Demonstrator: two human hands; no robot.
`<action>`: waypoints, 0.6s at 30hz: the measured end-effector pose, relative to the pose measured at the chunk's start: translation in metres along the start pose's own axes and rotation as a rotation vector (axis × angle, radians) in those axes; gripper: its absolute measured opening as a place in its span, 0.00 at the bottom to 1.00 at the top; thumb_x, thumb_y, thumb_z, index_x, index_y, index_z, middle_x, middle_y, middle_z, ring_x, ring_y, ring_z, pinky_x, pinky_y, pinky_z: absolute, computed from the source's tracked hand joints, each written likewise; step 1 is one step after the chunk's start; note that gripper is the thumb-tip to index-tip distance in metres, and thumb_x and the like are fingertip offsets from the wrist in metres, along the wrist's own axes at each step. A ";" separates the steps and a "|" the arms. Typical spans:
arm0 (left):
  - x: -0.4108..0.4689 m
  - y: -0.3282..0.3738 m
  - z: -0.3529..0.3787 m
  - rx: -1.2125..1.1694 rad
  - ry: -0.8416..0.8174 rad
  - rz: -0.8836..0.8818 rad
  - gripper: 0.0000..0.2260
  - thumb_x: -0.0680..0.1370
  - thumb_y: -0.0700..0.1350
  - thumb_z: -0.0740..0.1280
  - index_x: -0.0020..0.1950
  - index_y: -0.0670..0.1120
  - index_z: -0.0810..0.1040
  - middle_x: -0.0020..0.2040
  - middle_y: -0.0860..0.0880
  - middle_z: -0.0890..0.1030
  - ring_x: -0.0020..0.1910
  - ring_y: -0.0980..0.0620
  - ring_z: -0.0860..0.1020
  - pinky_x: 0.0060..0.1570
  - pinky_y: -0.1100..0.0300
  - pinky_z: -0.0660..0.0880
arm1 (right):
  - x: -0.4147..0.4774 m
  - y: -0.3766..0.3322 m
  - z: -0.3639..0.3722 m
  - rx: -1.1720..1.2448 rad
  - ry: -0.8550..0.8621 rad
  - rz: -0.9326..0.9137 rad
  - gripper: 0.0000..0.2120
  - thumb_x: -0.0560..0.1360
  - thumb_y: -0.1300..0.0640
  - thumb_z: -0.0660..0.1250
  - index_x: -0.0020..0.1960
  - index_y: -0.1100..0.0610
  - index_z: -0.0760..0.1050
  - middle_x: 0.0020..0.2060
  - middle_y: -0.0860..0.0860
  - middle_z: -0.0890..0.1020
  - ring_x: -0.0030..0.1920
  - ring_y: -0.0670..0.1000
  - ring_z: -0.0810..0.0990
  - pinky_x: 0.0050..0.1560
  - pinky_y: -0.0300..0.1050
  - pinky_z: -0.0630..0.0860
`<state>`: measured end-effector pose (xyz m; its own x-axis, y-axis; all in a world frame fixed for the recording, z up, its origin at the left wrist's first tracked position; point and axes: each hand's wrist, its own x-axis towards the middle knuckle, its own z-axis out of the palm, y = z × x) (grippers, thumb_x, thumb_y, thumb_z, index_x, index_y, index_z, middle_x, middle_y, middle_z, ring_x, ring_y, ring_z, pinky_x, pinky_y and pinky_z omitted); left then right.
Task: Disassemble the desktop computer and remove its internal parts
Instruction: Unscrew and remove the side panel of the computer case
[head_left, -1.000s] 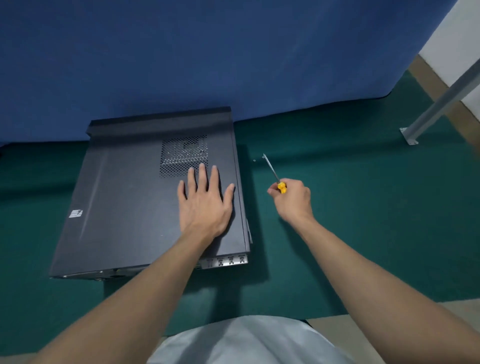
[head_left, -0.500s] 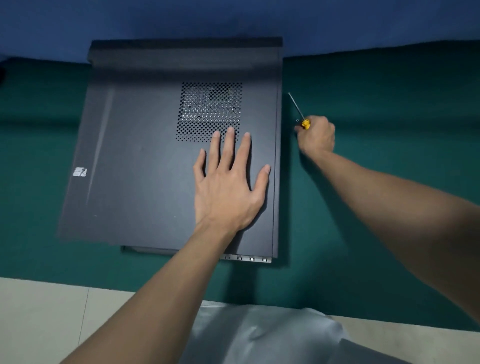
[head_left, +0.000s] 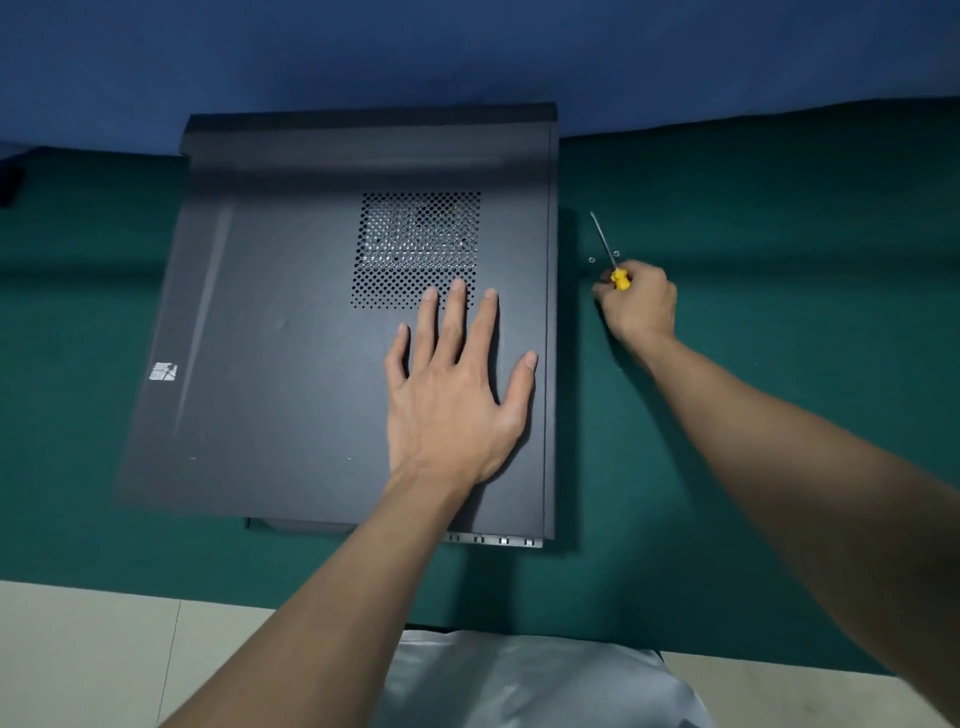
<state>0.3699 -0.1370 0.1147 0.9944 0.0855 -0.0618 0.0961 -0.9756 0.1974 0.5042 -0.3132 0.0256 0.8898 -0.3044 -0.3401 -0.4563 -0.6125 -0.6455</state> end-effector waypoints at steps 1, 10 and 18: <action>0.000 0.000 0.000 0.003 -0.001 0.000 0.30 0.80 0.65 0.46 0.79 0.54 0.53 0.80 0.51 0.51 0.79 0.51 0.45 0.76 0.47 0.46 | -0.011 0.004 -0.002 0.023 0.009 0.012 0.07 0.72 0.56 0.65 0.45 0.58 0.78 0.41 0.57 0.81 0.45 0.59 0.76 0.46 0.48 0.75; -0.001 0.001 0.000 -0.005 0.014 0.007 0.30 0.79 0.65 0.47 0.79 0.54 0.56 0.80 0.51 0.53 0.79 0.51 0.46 0.75 0.48 0.46 | -0.123 0.064 0.014 -0.347 0.001 -0.151 0.09 0.79 0.59 0.58 0.54 0.63 0.73 0.50 0.59 0.74 0.47 0.60 0.73 0.51 0.53 0.70; 0.000 -0.002 -0.002 -0.058 0.027 0.035 0.30 0.79 0.64 0.49 0.78 0.52 0.58 0.80 0.50 0.54 0.79 0.51 0.47 0.75 0.48 0.45 | -0.152 0.065 -0.003 -0.383 -0.011 -0.142 0.12 0.79 0.56 0.62 0.58 0.62 0.75 0.54 0.59 0.77 0.55 0.61 0.72 0.54 0.52 0.71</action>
<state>0.3695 -0.1349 0.1161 0.9980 0.0577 -0.0272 0.0628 -0.9647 0.2557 0.3388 -0.3084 0.0372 0.9424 -0.1906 -0.2749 -0.2898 -0.8757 -0.3862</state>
